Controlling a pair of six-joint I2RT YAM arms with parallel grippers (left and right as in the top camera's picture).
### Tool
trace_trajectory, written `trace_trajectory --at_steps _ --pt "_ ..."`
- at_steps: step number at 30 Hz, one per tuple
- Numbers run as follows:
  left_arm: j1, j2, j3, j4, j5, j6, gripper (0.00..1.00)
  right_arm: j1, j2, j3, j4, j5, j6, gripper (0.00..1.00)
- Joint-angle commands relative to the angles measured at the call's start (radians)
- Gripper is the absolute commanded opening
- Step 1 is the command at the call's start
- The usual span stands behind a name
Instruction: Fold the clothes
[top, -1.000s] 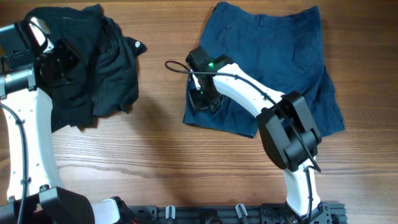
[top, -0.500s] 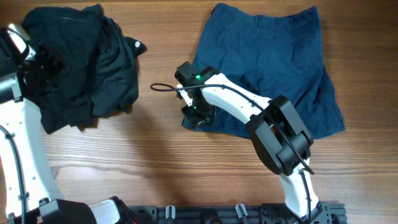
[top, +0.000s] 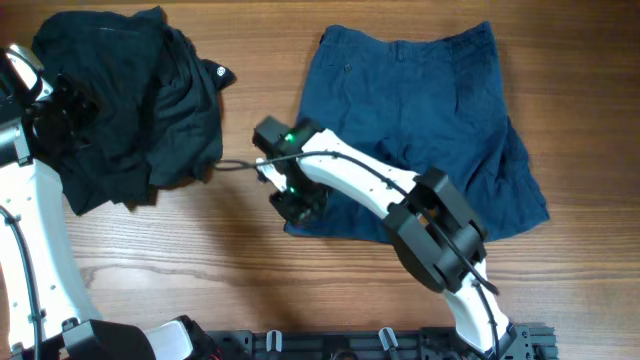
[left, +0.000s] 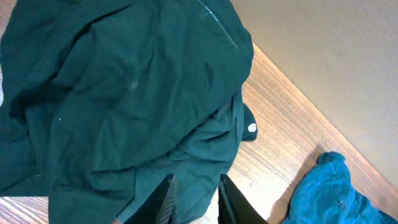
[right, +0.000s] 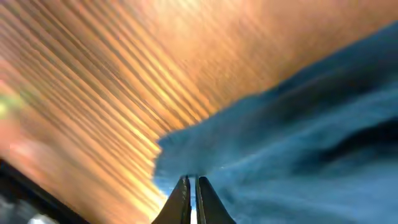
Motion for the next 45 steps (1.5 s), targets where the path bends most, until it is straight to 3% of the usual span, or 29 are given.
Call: trace_trajectory --at_steps 1,3,5,7,9,10,16,18,24,26,28,33,45 --pt "-0.022 -0.017 0.006 0.0 0.023 -0.009 0.19 -0.082 -0.115 0.152 -0.039 0.027 0.102 0.04" --pt "-0.074 -0.01 0.006 0.001 0.039 -0.008 0.12 -0.16 -0.176 0.221 -0.079 0.08 0.16 0.05" --pt "-0.158 0.01 0.006 0.002 0.038 0.004 0.06 -0.252 -0.229 0.246 -0.097 0.101 0.184 0.13" --pt "-0.285 0.055 0.006 0.021 0.034 0.042 0.04 -0.366 -0.273 0.246 -0.131 0.096 0.186 0.23" --pt "-0.433 0.128 0.006 0.051 0.015 0.052 0.06 -0.507 -0.288 0.246 -0.198 0.09 0.152 0.4" --pt "-0.476 0.152 0.006 0.061 0.015 0.068 0.07 -0.557 -0.288 0.245 -0.218 0.089 0.133 0.45" --pt "-0.725 0.335 0.006 0.125 0.011 0.071 0.04 -0.767 -0.284 0.243 -0.236 0.09 0.079 0.5" --pt "-0.814 0.404 0.006 0.175 0.003 0.071 0.04 -0.864 -0.283 0.232 -0.233 0.09 0.054 0.59" --pt "-0.929 0.459 0.006 0.281 -0.048 0.071 0.04 -1.034 -0.249 0.151 -0.212 0.085 0.0 0.64" --pt "-0.946 0.467 0.006 0.296 -0.062 0.071 0.1 -1.064 -0.24 0.126 -0.195 0.074 -0.025 0.66" --pt "-0.96 0.487 0.006 0.317 -0.061 0.071 0.22 -1.096 -0.223 0.101 -0.169 0.07 -0.052 0.72" --pt "-0.97 0.535 0.006 0.34 -0.061 0.071 0.37 -1.139 -0.175 0.1 -0.136 0.071 -0.122 0.72" --pt "-0.97 0.539 0.006 0.366 -0.072 0.071 0.4 -1.218 -0.003 0.083 -0.104 0.154 -0.153 0.61"
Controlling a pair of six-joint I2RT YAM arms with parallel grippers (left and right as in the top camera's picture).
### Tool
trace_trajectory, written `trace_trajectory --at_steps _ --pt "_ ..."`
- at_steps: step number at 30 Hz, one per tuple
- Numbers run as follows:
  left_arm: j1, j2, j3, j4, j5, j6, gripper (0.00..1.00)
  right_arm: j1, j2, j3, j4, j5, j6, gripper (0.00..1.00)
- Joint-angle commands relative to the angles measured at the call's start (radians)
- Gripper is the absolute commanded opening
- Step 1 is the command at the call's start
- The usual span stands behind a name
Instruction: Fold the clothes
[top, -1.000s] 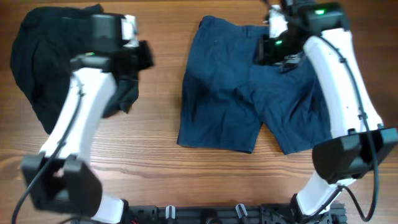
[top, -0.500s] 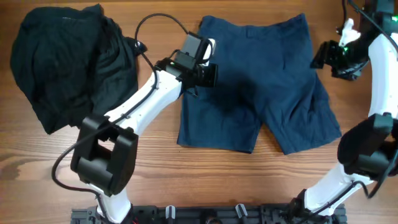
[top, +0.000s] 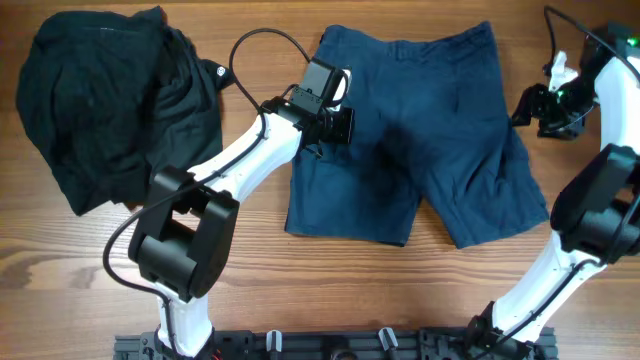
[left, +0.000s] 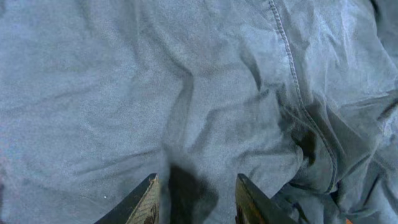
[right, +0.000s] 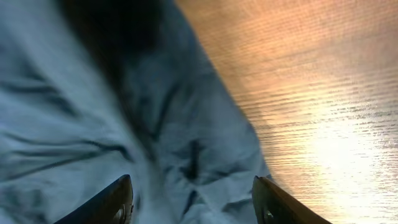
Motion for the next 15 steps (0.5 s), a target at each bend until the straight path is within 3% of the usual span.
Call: trace_trajectory --at_steps 1,6,15 --pt "-0.003 0.005 0.005 0.005 -0.042 0.009 0.4 -0.047 0.046 -0.041 0.006 0.032 0.024 0.61" --pt "0.003 0.005 0.005 -0.007 -0.054 0.005 0.41 -0.092 0.046 -0.157 0.047 -0.07 0.02 0.59" --pt "0.003 0.005 0.005 -0.032 -0.058 -0.004 0.44 -0.037 0.046 -0.163 0.156 -0.134 -0.079 0.59"
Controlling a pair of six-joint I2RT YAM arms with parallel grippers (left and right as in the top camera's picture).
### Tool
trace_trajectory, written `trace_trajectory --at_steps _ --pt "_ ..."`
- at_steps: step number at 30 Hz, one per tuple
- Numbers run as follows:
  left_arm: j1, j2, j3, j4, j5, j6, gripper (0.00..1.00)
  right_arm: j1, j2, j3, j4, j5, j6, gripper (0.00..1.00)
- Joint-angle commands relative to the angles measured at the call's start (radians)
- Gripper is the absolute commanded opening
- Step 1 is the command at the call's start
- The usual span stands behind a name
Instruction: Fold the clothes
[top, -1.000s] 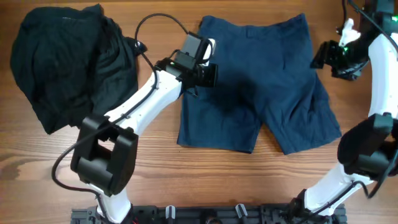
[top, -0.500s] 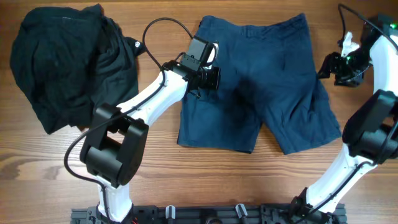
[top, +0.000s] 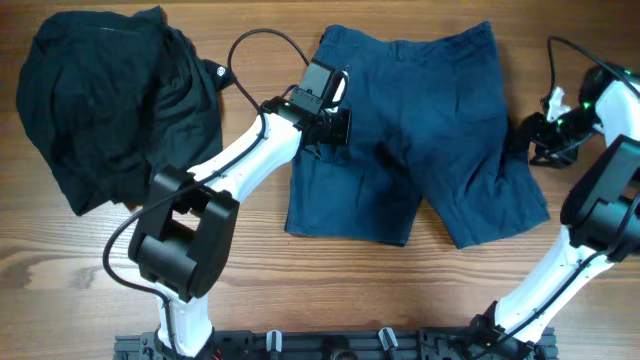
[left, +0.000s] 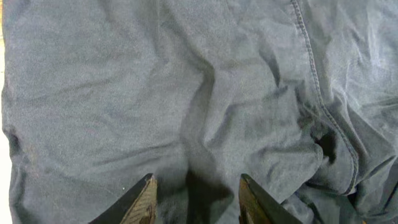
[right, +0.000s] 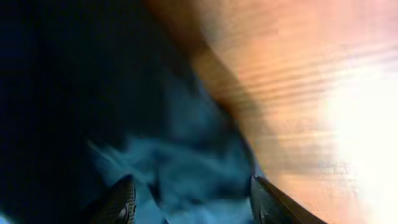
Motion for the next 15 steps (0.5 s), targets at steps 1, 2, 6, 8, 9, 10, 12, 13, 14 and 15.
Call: trace_trajectory --at_steps 1,2,6,8,9,10,12,13,14,15 --pt "0.003 0.005 0.005 -0.008 -0.022 -0.019 0.44 0.037 0.01 0.001 0.058 -0.042 -0.067 0.59" --pt "0.003 0.005 0.005 -0.011 -0.035 -0.046 0.44 0.048 0.01 0.001 0.079 -0.042 -0.08 0.6" --pt "0.003 0.005 0.005 -0.011 -0.052 -0.083 0.44 0.096 0.01 0.001 0.148 -0.038 -0.126 0.59" --pt "0.003 0.005 0.005 -0.015 -0.053 -0.108 0.44 0.114 0.01 0.0 0.167 -0.021 -0.134 0.56" --pt "0.003 0.005 0.005 -0.015 -0.053 -0.111 0.43 0.124 0.01 0.0 0.174 -0.009 -0.148 0.54" --pt "0.003 0.005 0.005 -0.014 -0.056 -0.125 0.43 0.135 0.01 0.0 0.175 0.001 -0.164 0.54" --pt "0.003 0.005 0.005 -0.014 -0.061 -0.126 0.44 0.15 0.01 -0.001 0.175 0.014 -0.181 0.53" --pt "0.003 0.005 0.005 -0.014 -0.068 -0.126 0.43 0.161 0.01 -0.002 0.175 0.032 -0.185 0.52" --pt "0.003 0.005 0.005 -0.014 -0.072 -0.126 0.44 0.171 0.011 -0.002 0.174 0.05 -0.185 0.52" --pt "0.003 0.005 0.005 -0.014 -0.076 -0.126 0.44 0.182 0.011 -0.002 0.177 0.066 -0.184 0.5"
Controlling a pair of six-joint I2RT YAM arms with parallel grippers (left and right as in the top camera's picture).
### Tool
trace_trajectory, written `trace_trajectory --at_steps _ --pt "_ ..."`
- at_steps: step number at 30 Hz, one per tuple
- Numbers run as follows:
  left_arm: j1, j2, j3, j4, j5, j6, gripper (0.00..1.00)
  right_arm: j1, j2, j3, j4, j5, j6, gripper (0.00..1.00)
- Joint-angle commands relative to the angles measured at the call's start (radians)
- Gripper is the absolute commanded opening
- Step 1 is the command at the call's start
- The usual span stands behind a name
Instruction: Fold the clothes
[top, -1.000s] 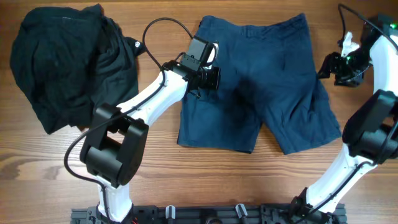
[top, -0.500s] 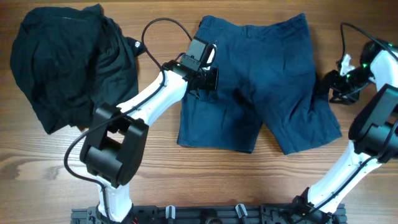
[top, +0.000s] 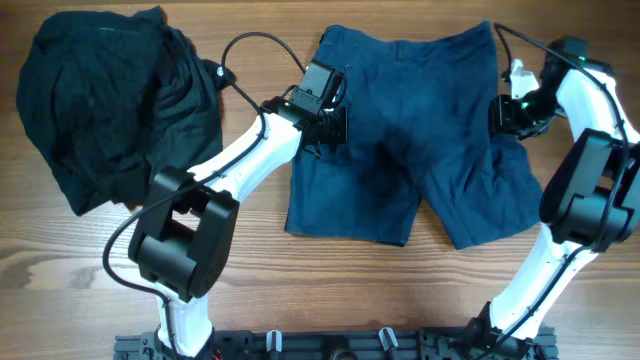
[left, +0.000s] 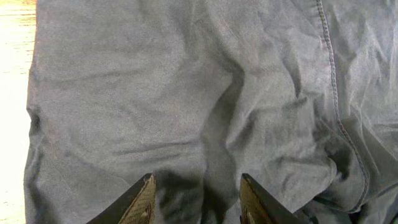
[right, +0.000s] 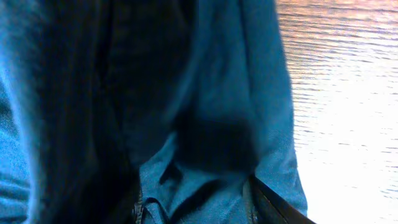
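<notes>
Blue shorts (top: 420, 150) lie spread flat on the wooden table (top: 300, 290), waistband at the far side. My left gripper (top: 333, 126) hovers open over the shorts' left side below the waistband; in the left wrist view its fingers (left: 144, 200) straddle wrinkled blue cloth (left: 186, 93). Over at the shorts' right side, near the waistband, sits my right gripper (top: 506, 112). It is open, with folds of the blue fabric (right: 205, 93) lying between its fingers (right: 266, 202).
A crumpled black garment (top: 110, 100) lies heaped at the far left of the table. Bare wood shows in front of the shorts and right of their edge (right: 348, 93). A black rail runs along the table's near edge (top: 330, 345).
My right gripper has moved from the shorts' outer right edge up and inward onto the cloth near the waistband. The left gripper shifted slightly toward the shorts' left edge, still open.
At first my right gripper was shut at the shorts' lower left hem and my left was shut over the black pile. Later the left stood open over the shorts' upper left and the right open off their right edge. Now both are open on the shorts' upper sides.
</notes>
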Motion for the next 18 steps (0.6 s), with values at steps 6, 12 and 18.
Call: trace_trajectory --at_steps 6,12,18 --pt "0.003 0.005 0.005 -0.001 -0.039 -0.02 0.45 0.034 0.011 -0.066 0.103 0.06 -0.019 0.36" --pt "0.003 0.005 0.005 -0.001 -0.039 -0.02 0.45 0.028 0.007 -0.134 0.191 0.188 0.117 0.04" --pt "0.003 0.005 0.005 -0.001 -0.039 -0.02 0.45 -0.032 -0.007 -0.016 0.14 0.198 0.215 0.04"
